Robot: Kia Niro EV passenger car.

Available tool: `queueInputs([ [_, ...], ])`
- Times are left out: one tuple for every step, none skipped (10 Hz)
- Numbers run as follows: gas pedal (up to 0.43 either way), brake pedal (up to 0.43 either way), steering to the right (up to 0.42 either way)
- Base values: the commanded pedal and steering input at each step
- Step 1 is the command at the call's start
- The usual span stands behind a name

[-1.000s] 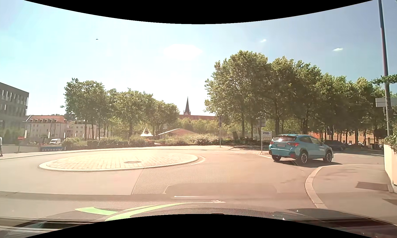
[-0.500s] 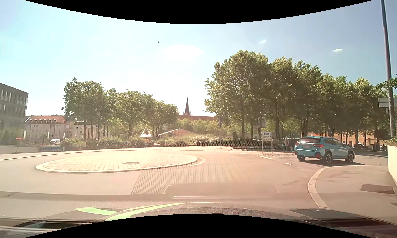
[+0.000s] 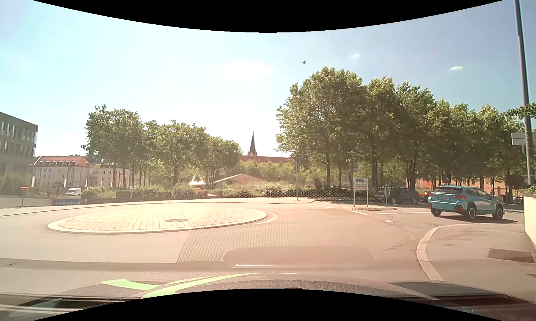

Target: Follow the waypoints while adhering to traffic rules and regulations

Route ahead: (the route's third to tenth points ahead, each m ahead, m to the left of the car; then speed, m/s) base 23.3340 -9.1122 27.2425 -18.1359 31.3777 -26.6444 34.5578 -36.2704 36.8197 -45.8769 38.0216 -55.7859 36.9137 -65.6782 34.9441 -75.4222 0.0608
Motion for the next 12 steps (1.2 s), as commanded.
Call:
queueInputs([
  [0.0,0.213,0.031],
  [0.0,0.22,0.031],
  [0.0,0.226,0.031],
  [0.0,0.226,0.031],
  [0.0,0.226,0.031],
  [0.0,0.226,0.031],
  [0.0,0.232,0.031],
  [0.0,0.232,0.031],
  [0.0,0.232,0.031],
  [0.0,0.232,0.03],
  [0.0,0.232,0.03],
  [0.0,0.232,0.03],
])
